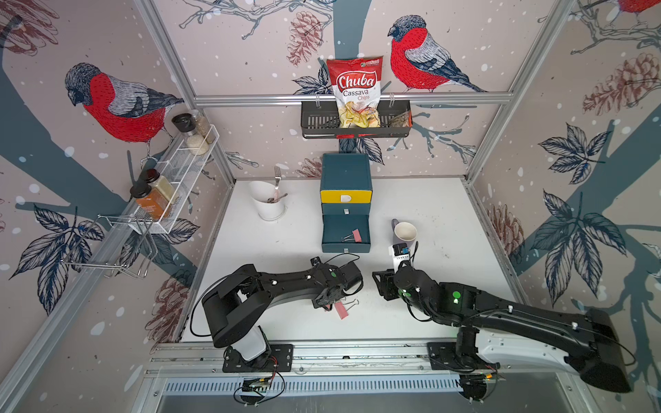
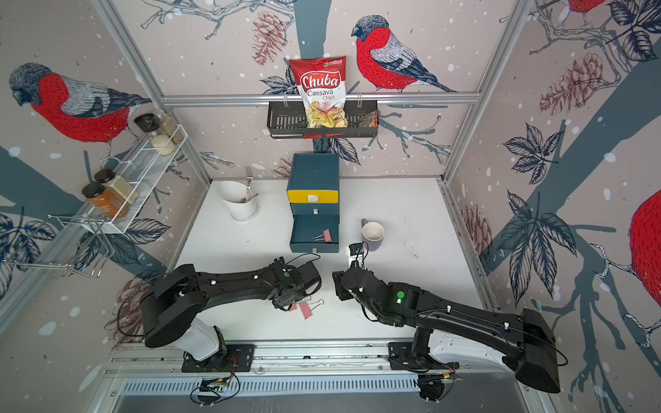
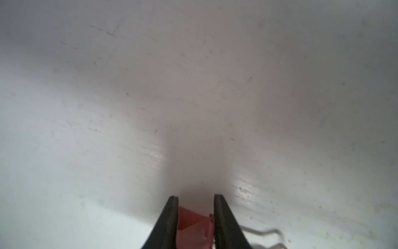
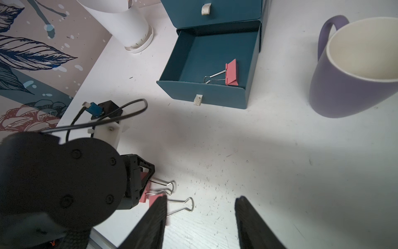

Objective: Put the binder clips in the drawer according to color
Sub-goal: Pick up the binder clip at the center of the board, then place the binder clip in the drawer.

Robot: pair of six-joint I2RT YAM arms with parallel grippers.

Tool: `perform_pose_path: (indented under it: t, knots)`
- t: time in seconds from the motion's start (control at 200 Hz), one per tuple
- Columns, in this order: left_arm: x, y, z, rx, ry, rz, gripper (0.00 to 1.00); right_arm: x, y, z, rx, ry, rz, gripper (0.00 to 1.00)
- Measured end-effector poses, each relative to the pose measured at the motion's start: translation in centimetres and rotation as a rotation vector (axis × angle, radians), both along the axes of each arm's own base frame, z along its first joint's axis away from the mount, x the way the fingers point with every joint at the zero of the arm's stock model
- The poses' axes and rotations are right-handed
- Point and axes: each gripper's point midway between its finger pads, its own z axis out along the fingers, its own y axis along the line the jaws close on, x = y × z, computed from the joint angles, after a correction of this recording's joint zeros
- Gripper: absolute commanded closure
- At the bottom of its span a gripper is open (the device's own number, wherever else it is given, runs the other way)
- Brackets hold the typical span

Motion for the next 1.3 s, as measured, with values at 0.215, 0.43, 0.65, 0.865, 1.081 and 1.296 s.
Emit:
perform_pose_path:
  t: [0.215,0.43,0.65,0.865,1.081,1.296]
  knots:
    - [3.3,-1.6,3.9,-0.092,-0.074,0.032,0.72,-0.2,-0.2,-0.8,-0.012,0.015,0.003,0.45]
    - [8.9,-3.4,9.0,-0.167,-0.183,0.047,0.72,-0.6,-0.2,-2.5,-0.029,0.044,0.006,0.45]
    - [15.3,-4.2,13.3,-0.167,-0.311,0.069,0.72,-1.4,-0.1,-3.8,-0.042,0.077,0.022,0.45]
    - [18.6,-3.5,11.5,-0.102,-0.316,0.086,0.73,-1.9,0.1,-4.8,-0.065,0.093,0.039,0.45]
    - [20.3,-3.0,9.5,-0.062,-0.323,0.102,0.74,-3.9,2.2,-7.0,-0.122,0.138,0.133,0.41]
    - [21.4,-2.8,7.8,-0.042,-0.322,0.111,0.75,-6.7,4.8,-9.7,-0.206,0.163,0.236,0.41]
